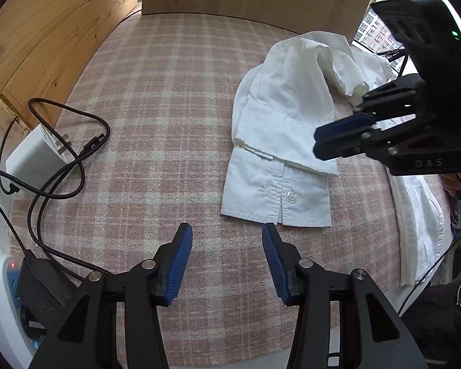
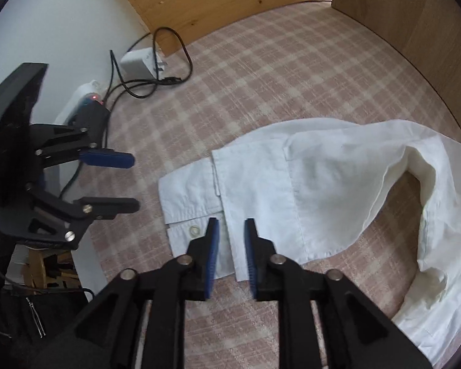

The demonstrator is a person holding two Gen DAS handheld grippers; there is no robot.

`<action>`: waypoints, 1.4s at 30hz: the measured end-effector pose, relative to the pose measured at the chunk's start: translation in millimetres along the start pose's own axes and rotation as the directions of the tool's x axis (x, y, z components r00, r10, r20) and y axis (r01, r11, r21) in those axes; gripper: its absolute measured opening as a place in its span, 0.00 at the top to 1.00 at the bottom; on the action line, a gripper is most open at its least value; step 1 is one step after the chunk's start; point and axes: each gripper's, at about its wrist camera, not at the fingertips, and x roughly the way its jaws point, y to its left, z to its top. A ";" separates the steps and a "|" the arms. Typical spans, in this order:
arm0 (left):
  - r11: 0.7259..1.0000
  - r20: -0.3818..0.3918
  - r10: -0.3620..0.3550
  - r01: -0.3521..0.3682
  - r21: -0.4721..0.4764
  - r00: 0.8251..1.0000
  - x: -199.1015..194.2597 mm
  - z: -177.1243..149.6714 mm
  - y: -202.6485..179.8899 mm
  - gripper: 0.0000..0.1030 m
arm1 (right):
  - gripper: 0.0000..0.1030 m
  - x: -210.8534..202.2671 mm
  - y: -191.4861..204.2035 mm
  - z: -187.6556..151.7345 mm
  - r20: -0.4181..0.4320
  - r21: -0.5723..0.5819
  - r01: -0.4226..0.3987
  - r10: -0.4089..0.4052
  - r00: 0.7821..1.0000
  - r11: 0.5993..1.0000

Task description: Fold clothes

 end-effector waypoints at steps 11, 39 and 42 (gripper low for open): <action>1.000 0.002 0.001 -0.001 -0.018 1.000 -8.0 -8.4 -2.5 0.56 | 0.80 18.9 -21.0 10.1 -0.082 -0.075 0.059 -0.066 0.994 0.995; 0.996 -0.013 -0.083 0.083 0.038 0.996 -3.9 32.9 -7.5 0.55 | 0.58 -18.6 -2.5 -40.4 -0.027 0.034 -0.199 0.200 0.979 0.979; 0.998 -0.066 -0.042 0.046 0.050 0.997 19.9 48.0 -10.9 0.56 | 0.58 -62.7 -30.1 -64.7 0.087 0.123 -0.162 0.152 0.985 0.979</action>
